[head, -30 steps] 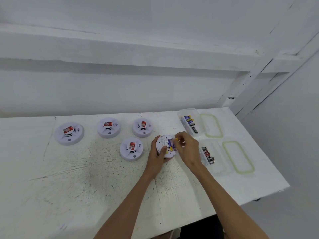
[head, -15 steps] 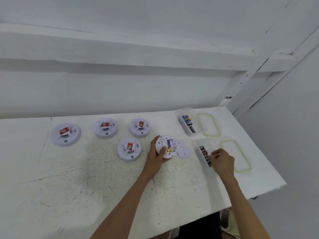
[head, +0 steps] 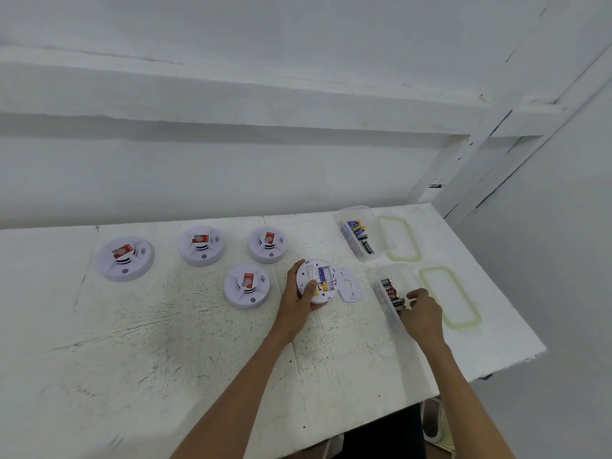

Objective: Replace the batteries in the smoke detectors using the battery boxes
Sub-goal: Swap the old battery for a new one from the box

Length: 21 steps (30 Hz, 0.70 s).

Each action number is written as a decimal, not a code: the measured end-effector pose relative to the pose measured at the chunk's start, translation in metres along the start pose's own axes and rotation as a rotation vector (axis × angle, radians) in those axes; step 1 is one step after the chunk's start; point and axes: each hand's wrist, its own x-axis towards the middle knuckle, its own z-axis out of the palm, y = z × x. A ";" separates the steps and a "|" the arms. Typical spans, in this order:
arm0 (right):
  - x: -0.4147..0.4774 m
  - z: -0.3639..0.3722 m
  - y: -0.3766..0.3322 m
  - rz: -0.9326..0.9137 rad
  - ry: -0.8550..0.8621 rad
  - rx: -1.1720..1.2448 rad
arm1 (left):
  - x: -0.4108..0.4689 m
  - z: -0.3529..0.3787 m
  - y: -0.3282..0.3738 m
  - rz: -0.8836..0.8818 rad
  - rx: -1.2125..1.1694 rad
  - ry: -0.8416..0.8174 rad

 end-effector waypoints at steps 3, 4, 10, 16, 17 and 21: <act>-0.002 -0.001 -0.004 -0.006 0.004 -0.016 | 0.001 0.000 0.000 -0.007 -0.001 0.002; -0.003 -0.002 -0.007 -0.016 0.019 -0.015 | 0.001 0.000 -0.001 -0.008 -0.004 0.003; -0.017 -0.003 -0.045 -0.285 0.237 0.071 | 0.003 -0.001 -0.004 -0.009 -0.019 0.001; -0.024 0.018 -0.084 -0.664 0.143 0.111 | 0.003 0.000 -0.002 0.001 -0.006 0.003; -0.024 0.021 -0.089 -0.713 0.100 0.096 | 0.004 0.000 -0.002 0.002 -0.001 0.006; -0.021 0.035 -0.100 -0.858 -0.093 -0.018 | 0.003 0.000 -0.001 0.004 0.005 0.006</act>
